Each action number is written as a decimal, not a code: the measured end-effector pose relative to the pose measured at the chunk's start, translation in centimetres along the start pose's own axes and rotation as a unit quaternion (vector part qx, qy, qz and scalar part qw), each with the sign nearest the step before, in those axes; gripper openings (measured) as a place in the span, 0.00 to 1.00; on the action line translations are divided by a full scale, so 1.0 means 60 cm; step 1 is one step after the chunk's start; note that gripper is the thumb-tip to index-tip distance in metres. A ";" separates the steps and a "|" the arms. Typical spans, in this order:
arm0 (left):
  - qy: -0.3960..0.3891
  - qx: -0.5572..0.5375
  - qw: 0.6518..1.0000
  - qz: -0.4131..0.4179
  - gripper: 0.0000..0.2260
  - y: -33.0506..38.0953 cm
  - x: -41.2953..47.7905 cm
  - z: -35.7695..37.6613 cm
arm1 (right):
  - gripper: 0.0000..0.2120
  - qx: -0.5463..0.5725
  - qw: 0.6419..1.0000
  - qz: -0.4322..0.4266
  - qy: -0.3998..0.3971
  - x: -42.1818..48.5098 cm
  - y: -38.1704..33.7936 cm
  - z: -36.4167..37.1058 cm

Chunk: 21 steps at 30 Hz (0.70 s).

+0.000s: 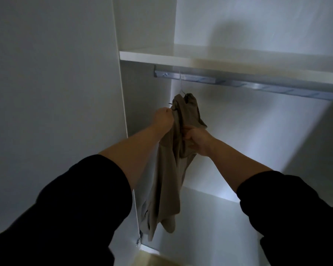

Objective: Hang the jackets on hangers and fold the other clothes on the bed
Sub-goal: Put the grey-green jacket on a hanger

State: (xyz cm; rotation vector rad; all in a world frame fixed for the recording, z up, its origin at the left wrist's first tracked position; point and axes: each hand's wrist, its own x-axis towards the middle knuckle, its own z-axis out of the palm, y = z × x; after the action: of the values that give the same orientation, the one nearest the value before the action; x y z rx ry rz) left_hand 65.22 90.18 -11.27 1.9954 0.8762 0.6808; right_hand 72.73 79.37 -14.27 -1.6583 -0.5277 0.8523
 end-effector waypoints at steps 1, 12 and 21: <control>-0.001 0.000 1.000 -0.008 0.16 -0.003 0.015 0.002 | 0.13 0.010 1.000 0.003 0.004 0.015 -0.005 -0.003; -0.035 0.064 0.997 -0.035 0.15 -0.101 0.105 0.026 | 0.13 0.026 0.999 0.021 0.017 0.111 -0.027 -0.041; 0.000 0.155 0.986 0.067 0.10 -0.126 0.037 0.004 | 0.14 -0.257 0.938 -0.164 0.163 0.060 0.002 -0.041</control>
State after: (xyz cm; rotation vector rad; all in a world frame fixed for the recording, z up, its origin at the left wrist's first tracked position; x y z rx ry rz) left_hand 64.27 94.91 -17.54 2.3478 0.8976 0.6506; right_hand 76.89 80.39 -15.10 -2.0555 -0.8117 0.1850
